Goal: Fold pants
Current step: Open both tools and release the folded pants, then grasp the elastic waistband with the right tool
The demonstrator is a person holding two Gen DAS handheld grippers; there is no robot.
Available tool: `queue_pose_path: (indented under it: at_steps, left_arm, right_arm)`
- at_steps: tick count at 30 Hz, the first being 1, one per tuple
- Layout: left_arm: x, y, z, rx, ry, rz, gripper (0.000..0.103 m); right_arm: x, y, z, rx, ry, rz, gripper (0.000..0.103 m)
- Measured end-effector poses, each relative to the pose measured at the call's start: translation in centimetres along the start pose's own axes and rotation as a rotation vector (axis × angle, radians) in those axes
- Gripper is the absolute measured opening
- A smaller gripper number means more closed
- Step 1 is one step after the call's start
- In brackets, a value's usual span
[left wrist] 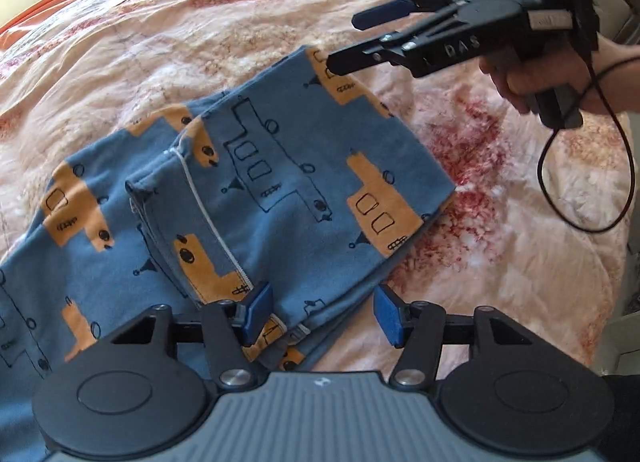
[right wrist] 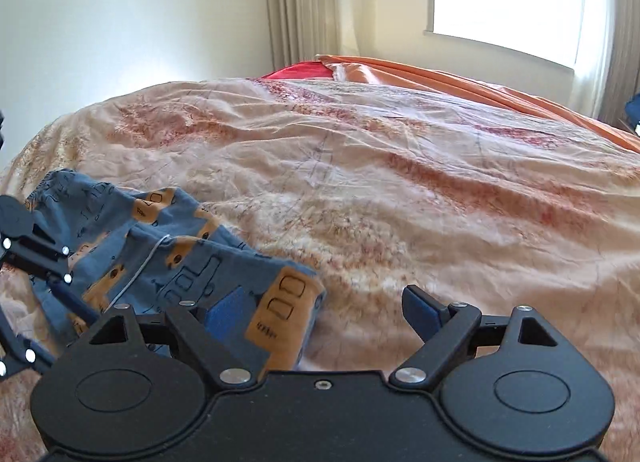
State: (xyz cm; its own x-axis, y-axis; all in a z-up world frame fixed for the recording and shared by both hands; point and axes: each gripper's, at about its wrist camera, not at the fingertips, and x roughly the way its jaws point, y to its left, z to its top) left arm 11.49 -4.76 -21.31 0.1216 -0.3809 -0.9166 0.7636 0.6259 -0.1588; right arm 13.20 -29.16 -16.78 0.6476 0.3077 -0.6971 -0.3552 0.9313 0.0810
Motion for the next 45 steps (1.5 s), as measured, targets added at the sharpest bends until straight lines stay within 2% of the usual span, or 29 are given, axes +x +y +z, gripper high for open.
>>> queue_pose_path:
  at_steps: [1, 3, 5, 7, 9, 11, 13, 15, 16, 17, 20, 23, 26, 28, 32, 36, 40, 45]
  left_arm:
    - [0.1, -0.1, -0.3, -0.015, -0.001, 0.012, 0.062]
    - [-0.3, -0.3, -0.7, -0.057, -0.005, 0.035, 0.064]
    - [-0.9, -0.5, -0.9, -0.099, -0.010, 0.050, 0.069]
    - [-0.9, -0.3, -1.1, -0.146, -0.015, 0.063, 0.071]
    - [-0.6, -0.2, -1.3, -0.183, -0.013, 0.076, 0.071]
    - [-0.7, -0.2, -1.4, -0.217, -0.014, 0.088, 0.071]
    - [-1.1, 0.0, -1.5, -0.272, -0.018, 0.092, 0.073]
    - [-1.6, 0.3, -1.8, -0.342, -0.032, 0.080, 0.078]
    - [-2.0, 0.7, -2.2, -0.389, -0.034, 0.075, 0.085]
    - [-2.3, 1.1, -2.6, -0.435, -0.038, 0.078, 0.088]
    - [-3.7, 2.5, -4.5, -0.561, -0.066, 0.089, 0.090]
    - [-4.5, 4.2, -6.6, -0.660, -0.066, 0.121, 0.093]
    - [-4.9, 6.2, -9.1, -0.731, -0.043, 0.161, 0.093]
    - [-5.5, 7.5, -10.5, -0.762, -0.057, 0.173, 0.093]
    - [-6.9, 9.6, -13.3, -0.851, -0.126, 0.136, 0.096]
    - [-7.8, 11.2, -15.2, -0.858, -0.165, 0.118, 0.097]
    - [-8.5, 12.9, -16.9, -0.854, -0.199, 0.124, 0.097]
    - [-9.7, 15.2, -19.8, -0.932, -0.289, 0.091, 0.097]
  right_arm:
    - [1.7, -0.4, 0.5, -0.025, 0.041, 0.014, 0.087]
    - [3.1, -1.3, 0.7, -0.081, 0.103, -0.033, 0.084]
    - [2.1, -2.4, 1.2, -0.072, 0.075, -0.032, 0.084]
    - [0.7, -2.5, 1.0, -0.072, 0.047, 0.037, 0.090]
    - [0.2, -1.8, -0.1, -0.148, 0.076, 0.070, 0.093]
    - [1.0, -1.9, -1.4, -0.186, 0.145, 0.020, 0.088]
    - [1.0, -2.7, -1.7, -0.152, 0.160, -0.041, 0.086]
    - [-0.5, -3.5, -1.2, -0.061, 0.110, 0.016, 0.091]
    - [-1.6, -3.7, -1.0, -0.021, 0.090, 0.067, 0.097]
    - [-2.4, -3.7, -1.0, -0.002, 0.083, 0.110, 0.101]
    - [-4.1, -3.0, -0.8, 0.009, 0.136, 0.203, 0.102]
    - [-5.0, -1.5, -0.3, -0.036, 0.182, 0.227, 0.102]
    - [-4.8, 0.5, 1.0, -0.100, 0.214, 0.238, 0.102]
    - [-4.0, 2.2, 2.4, -0.146, 0.228, 0.252, 0.102]
    - [-1.2, 6.6, 6.1, -0.256, 0.260, 0.286, 0.102]
    - [2.8, 12.8, 10.5, -0.400, 0.286, 0.330, 0.102]
    - [6.7, 18.3, 14.7, -0.477, 0.289, 0.443, 0.102]
    - [11.8, 25.5, 20.2, -0.615, 0.303, 0.601, 0.097]
